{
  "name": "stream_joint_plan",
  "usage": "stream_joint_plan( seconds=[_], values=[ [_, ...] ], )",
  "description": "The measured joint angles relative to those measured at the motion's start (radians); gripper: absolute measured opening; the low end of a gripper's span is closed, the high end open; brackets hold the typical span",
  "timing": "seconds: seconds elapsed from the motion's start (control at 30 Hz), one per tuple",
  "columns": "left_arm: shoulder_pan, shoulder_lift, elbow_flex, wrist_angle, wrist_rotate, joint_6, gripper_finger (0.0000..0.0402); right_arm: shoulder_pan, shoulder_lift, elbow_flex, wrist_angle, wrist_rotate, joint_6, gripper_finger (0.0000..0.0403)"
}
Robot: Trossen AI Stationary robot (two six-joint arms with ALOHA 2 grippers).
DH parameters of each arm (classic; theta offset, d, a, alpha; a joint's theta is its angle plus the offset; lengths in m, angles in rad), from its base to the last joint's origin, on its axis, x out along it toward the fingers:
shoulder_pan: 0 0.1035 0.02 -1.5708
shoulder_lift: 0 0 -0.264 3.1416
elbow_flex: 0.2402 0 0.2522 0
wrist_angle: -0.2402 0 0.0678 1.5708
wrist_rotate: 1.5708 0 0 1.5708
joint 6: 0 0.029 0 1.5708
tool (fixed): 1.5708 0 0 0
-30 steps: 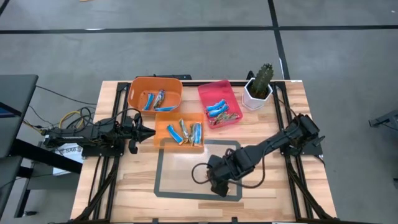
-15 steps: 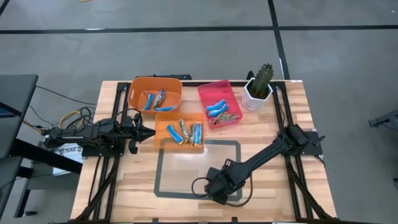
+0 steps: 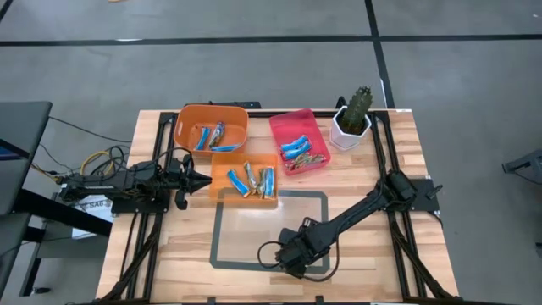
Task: Pick and place Granola Bars by type
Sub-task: Put the yellow granola bar into the bottom orange bin
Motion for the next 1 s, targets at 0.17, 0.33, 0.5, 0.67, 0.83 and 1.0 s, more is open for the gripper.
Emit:
stream_joint_plan(
  seconds=[0.17,0.33,0.5,0.67,0.83,1.0],
  values=[
    [0.000,0.000,0.000,0.000,0.000,0.000,0.0044,0.000,0.047,-0.001,0.032,0.001,0.000,0.0260],
    [0.000,0.000,0.000,0.000,0.000,0.000,0.0044,0.000,0.083,0.000,0.034,-0.001,0.016,0.0260],
    [0.000,0.000,0.000,0.000,0.000,0.000,0.0044,0.000,0.095,0.001,0.035,-0.002,0.017,0.0260],
    [0.000,0.000,0.000,0.000,0.000,0.000,0.0044,0.000,0.096,0.001,0.036,-0.001,0.017,0.0259],
    [0.000,0.000,0.000,0.000,0.000,0.000,0.0044,-0.001,0.096,0.001,0.040,-0.001,0.017,0.0239],
    [0.000,0.000,0.000,0.000,0.000,0.000,0.0044,-0.001,0.097,0.001,0.045,-0.001,0.017,0.0186]
  ],
)
